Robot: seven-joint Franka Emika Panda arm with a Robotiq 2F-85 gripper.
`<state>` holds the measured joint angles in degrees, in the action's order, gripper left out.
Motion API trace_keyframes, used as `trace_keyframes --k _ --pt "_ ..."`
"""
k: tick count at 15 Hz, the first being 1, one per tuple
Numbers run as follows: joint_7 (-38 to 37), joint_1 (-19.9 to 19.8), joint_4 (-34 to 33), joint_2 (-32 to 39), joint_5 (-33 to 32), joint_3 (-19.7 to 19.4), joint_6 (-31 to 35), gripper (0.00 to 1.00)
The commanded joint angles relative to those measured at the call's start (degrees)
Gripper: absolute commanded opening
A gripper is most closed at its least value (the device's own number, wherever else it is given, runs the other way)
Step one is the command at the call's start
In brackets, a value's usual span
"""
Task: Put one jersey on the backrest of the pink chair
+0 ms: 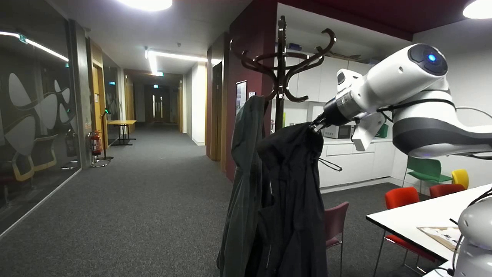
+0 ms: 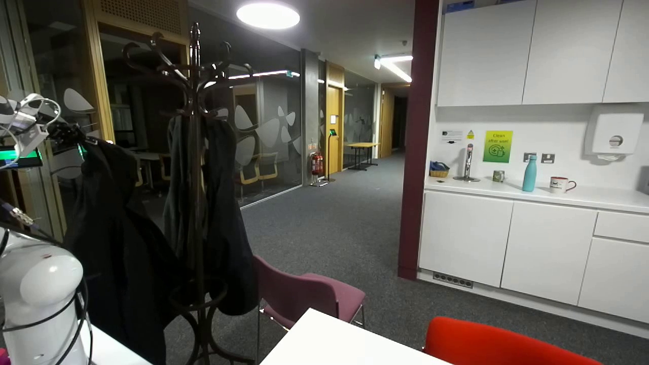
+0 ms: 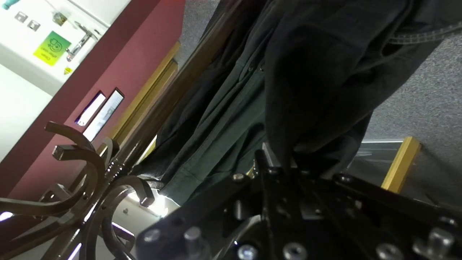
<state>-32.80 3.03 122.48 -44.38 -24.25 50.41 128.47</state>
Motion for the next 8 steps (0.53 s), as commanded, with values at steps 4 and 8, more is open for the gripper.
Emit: trace_keyframes --k 4,8 --pt "-2.4 -0.2 -0.3 -7.2 2.9 -3.8 -7.8 0.00" --pt "-3.1 0.3 1.1 -10.5 3.7 -6.5 -12.4 0.00"
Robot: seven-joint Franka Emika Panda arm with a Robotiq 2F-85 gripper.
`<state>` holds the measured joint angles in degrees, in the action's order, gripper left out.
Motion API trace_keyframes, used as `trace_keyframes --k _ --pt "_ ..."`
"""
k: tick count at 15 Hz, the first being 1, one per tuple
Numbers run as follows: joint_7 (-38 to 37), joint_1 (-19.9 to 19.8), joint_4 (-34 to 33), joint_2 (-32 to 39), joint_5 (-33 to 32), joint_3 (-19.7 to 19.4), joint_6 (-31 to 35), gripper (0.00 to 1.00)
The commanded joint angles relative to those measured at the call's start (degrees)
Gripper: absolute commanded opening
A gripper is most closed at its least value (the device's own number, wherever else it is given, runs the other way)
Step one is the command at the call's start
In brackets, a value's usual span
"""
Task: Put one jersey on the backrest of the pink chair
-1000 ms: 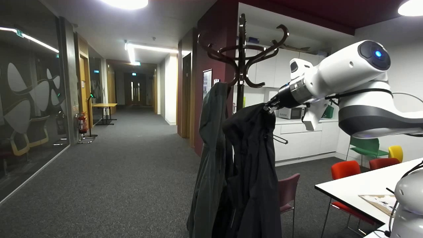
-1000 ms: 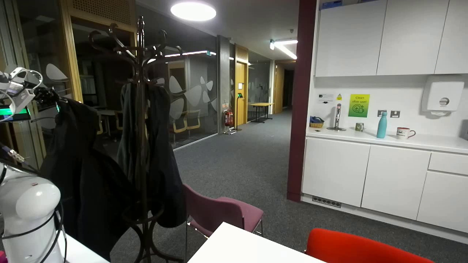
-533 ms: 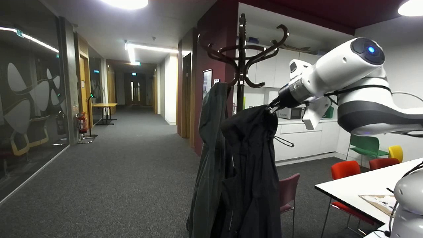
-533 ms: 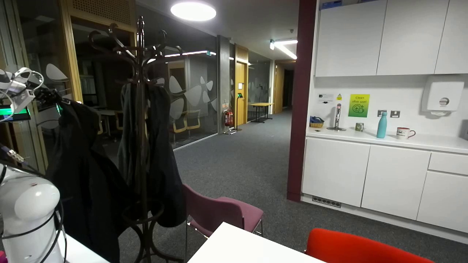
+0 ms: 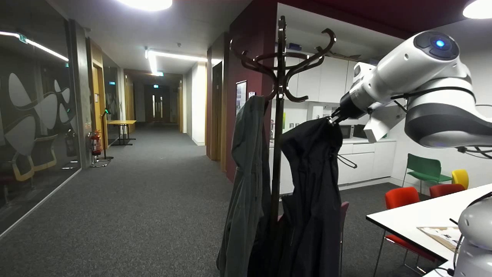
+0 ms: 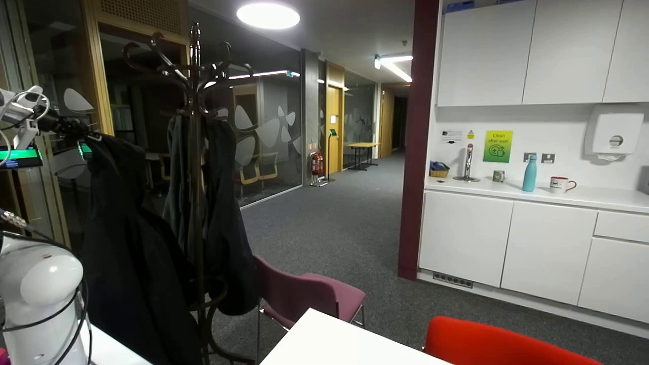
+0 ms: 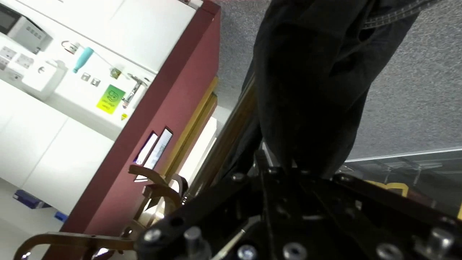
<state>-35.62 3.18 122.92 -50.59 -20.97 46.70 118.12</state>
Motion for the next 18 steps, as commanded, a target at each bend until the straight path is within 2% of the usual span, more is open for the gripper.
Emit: trace_keyframes --k 1,6,11,15,18 --pt "-0.3 0.0 0.8 -4.8 0.5 -3.2 -3.0 0.00" --pt "-0.9 0.2 2.8 -7.8 0.7 -5.6 -6.6 0.00" --pt "-1.6 1.3 5.9 -12.6 1.0 -9.0 -12.9 0.00" --pt "-1.1 2.2 9.4 -17.3 1.4 -11.9 -17.2 0.00" --pt "-0.3 3.0 12.7 -19.7 1.6 -14.0 -18.1 0.00"
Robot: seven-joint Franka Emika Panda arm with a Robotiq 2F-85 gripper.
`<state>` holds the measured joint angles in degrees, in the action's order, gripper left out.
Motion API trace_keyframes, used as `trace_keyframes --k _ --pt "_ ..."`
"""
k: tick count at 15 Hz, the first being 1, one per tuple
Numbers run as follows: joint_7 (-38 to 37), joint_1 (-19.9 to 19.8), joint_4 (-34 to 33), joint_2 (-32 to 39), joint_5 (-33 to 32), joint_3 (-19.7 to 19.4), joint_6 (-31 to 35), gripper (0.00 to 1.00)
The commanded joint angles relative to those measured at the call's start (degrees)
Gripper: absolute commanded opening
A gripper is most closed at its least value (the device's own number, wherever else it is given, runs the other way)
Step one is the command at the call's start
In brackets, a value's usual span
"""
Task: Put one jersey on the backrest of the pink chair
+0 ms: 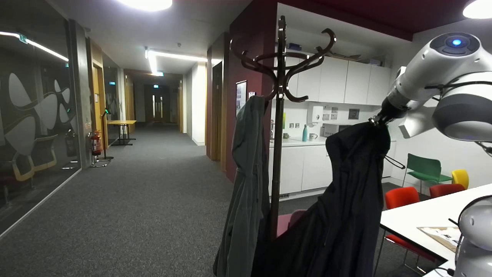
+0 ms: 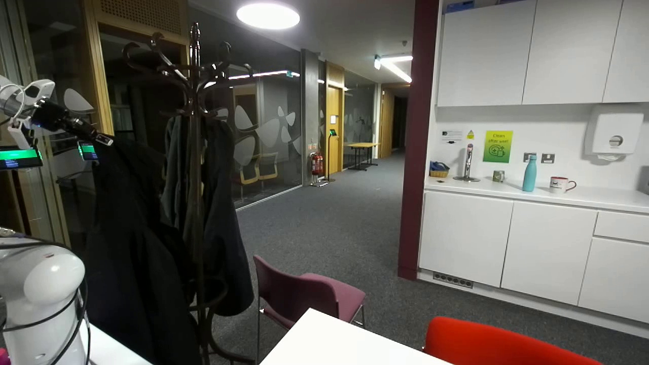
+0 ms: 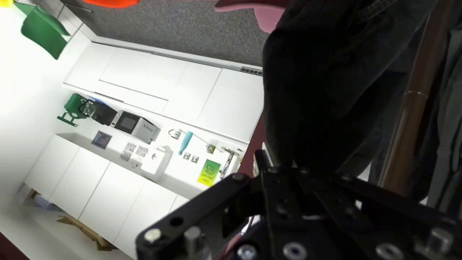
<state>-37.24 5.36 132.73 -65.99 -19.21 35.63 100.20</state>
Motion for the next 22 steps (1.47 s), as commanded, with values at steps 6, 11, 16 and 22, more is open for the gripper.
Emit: trace_keyframes --k 6,11,16,22 --pt "1.0 0.9 9.4 -8.9 0.9 -7.3 0.0 0.00" --pt "1.4 0.4 14.6 -15.1 1.6 -11.8 -1.6 0.00" --pt "2.0 -1.2 16.5 -15.6 4.9 -11.6 -0.9 0.02" --pt "2.0 -1.2 17.2 -16.7 5.4 -11.6 -0.9 0.02"
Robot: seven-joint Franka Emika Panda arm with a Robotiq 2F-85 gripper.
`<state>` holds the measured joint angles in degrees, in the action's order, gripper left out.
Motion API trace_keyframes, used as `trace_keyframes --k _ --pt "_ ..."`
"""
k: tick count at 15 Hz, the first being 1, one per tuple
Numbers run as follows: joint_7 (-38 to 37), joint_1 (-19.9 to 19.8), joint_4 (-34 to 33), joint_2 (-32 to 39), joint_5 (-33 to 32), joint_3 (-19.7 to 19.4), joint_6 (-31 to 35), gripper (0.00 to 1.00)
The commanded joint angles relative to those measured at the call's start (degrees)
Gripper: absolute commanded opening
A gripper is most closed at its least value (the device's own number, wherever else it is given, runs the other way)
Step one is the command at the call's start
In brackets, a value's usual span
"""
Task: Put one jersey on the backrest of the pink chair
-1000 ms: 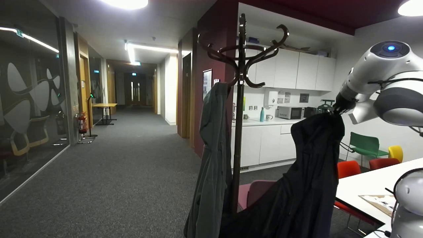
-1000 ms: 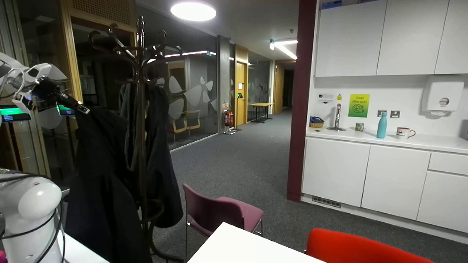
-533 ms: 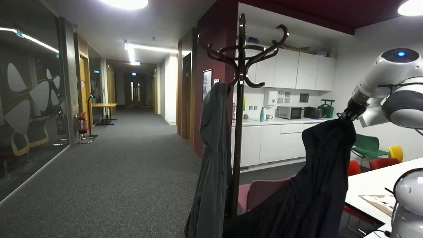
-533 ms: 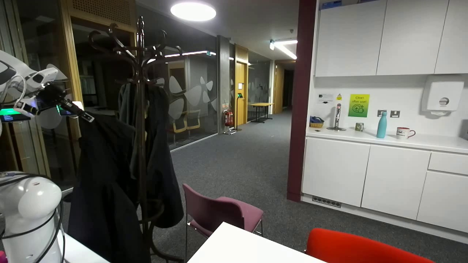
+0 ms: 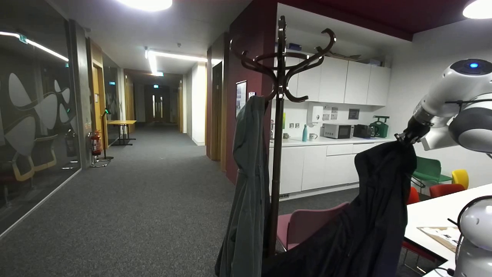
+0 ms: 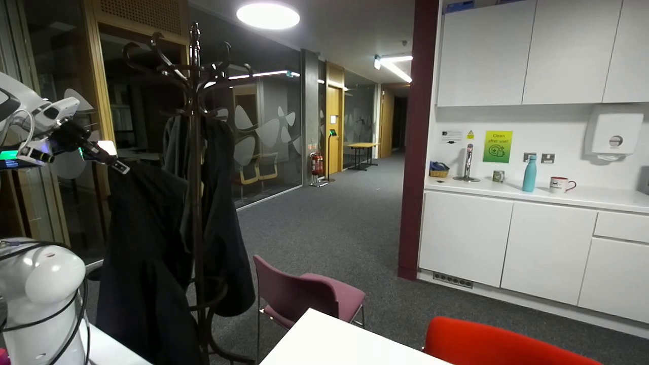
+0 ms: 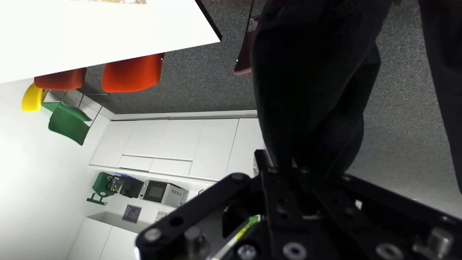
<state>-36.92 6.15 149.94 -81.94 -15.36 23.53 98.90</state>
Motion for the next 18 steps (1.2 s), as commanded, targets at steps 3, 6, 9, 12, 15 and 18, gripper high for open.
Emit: trace_keyframes --k 3,6,9,12,15,18 --pt "1.7 -2.0 0.0 -0.8 1.5 0.5 0.4 0.02" --pt "1.7 -2.0 0.0 -0.8 1.6 0.5 0.4 0.02" --pt "1.0 -5.3 -2.6 0.2 0.2 -1.5 0.9 0.00" --pt "1.1 -10.1 -5.1 1.1 -1.5 -5.1 1.1 0.00" --pt "1.4 -15.0 -7.4 2.9 -2.3 -9.3 1.9 0.00" --pt "1.3 -18.5 -8.6 5.6 -2.1 -12.1 2.6 0.00"
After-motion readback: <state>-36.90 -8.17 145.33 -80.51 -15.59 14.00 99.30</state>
